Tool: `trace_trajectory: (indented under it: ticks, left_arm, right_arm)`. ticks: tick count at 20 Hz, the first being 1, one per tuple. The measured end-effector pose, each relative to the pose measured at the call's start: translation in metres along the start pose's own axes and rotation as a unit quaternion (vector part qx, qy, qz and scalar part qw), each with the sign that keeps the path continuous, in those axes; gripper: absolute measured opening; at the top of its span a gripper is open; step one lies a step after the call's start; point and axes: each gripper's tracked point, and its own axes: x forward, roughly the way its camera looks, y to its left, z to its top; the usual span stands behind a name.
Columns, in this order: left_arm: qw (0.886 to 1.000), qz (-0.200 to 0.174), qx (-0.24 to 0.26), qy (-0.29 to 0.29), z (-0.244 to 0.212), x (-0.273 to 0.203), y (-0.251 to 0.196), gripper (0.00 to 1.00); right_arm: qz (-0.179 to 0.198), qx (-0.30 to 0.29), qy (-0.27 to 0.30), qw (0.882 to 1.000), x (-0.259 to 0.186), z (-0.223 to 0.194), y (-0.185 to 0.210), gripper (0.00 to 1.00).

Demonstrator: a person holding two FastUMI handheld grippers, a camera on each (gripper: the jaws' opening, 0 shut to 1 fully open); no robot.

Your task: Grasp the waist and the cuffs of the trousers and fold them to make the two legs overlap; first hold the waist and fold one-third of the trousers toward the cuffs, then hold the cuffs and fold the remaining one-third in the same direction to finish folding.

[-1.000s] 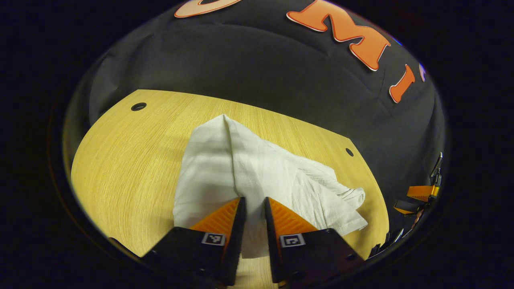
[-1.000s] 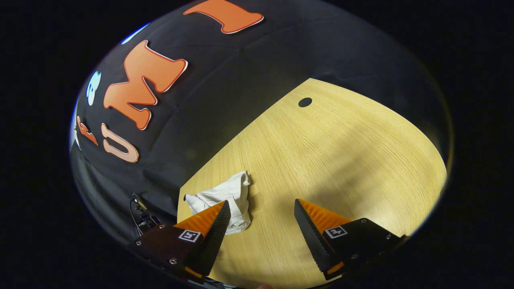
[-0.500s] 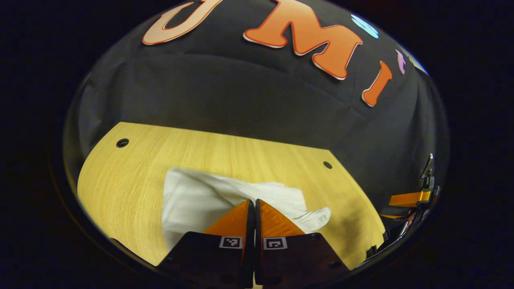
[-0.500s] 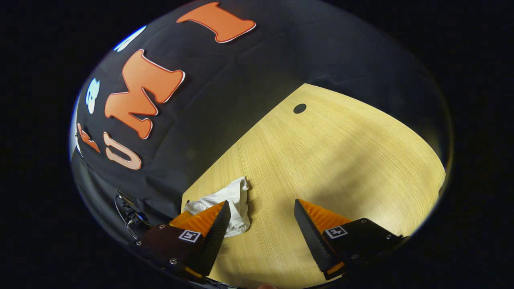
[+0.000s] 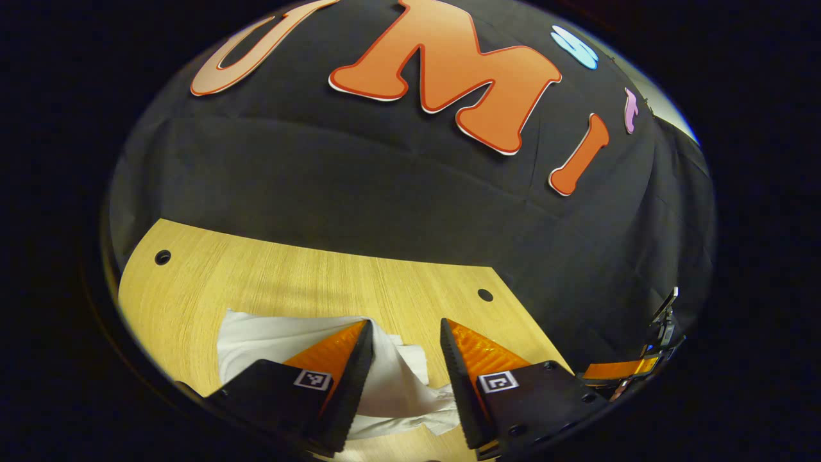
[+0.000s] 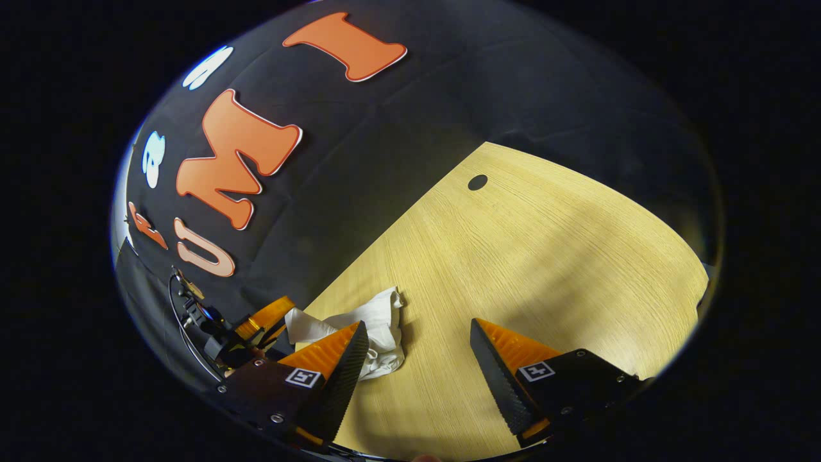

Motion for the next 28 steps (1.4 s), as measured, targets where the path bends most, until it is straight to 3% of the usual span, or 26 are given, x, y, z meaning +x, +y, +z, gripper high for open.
trace_trajectory:
  ticks: [1, 3, 5, 6, 7, 9, 10, 11, 12, 21, 28]
  left_arm:
    - [1.0, -0.011, 0.005, -0.006, 0.005, -0.003, -0.009, 0.72]
    - [0.999, -0.021, 0.027, -0.011, 0.014, -0.011, -0.024, 0.92]
    - [0.998, -0.029, 0.046, -0.016, 0.021, -0.021, -0.038, 0.95]
    - [0.998, -0.034, 0.055, -0.021, 0.024, -0.026, -0.042, 0.89]
    - [0.997, -0.034, 0.065, -0.028, 0.028, -0.035, -0.046, 0.95]
    - [0.995, -0.036, 0.083, -0.042, 0.036, -0.058, -0.055, 0.97]
    - [0.994, -0.034, 0.092, -0.05, 0.038, -0.072, -0.054, 0.93]
    - [0.993, -0.029, 0.102, -0.058, 0.041, -0.086, -0.054, 0.99]
    - [0.992, -0.025, 0.108, -0.066, 0.045, -0.101, -0.053, 0.99]
    - [0.971, 0.062, 0.175, -0.153, 0.063, -0.264, -0.01, 0.99]
    - [0.953, 0.136, 0.186, -0.198, 0.046, -0.373, 0.028, 0.99]
  right_arm:
    - [0.003, -0.006, -0.002, 1.0, -0.002, 0.0, 0.002, 0.96]
    - [0.003, -0.015, -0.004, 1.0, -0.006, -0.002, 0.004, 0.96]
    - [0.007, -0.021, -0.008, 1.0, -0.01, -0.003, 0.011, 0.96]
    - [0.007, -0.026, -0.012, 1.0, -0.013, -0.004, 0.014, 0.96]
    - [0.005, -0.034, -0.019, 0.999, -0.015, -0.004, 0.017, 0.96]
    - [0.005, -0.053, -0.033, 0.998, -0.023, -0.003, 0.028, 0.96]
    - [0.006, -0.066, -0.042, 0.997, -0.026, -0.003, 0.037, 0.96]
    - [0.005, -0.081, -0.05, 0.995, -0.031, -0.003, 0.044, 0.96]
    - [0.004, -0.098, -0.059, 0.993, -0.035, -0.002, 0.051, 0.96]
    - [0.02, -0.207, -0.127, 0.97, -0.091, -0.019, 0.143, 0.98]
    - [0.038, -0.285, -0.186, 0.94, -0.145, -0.048, 0.207, 0.98]
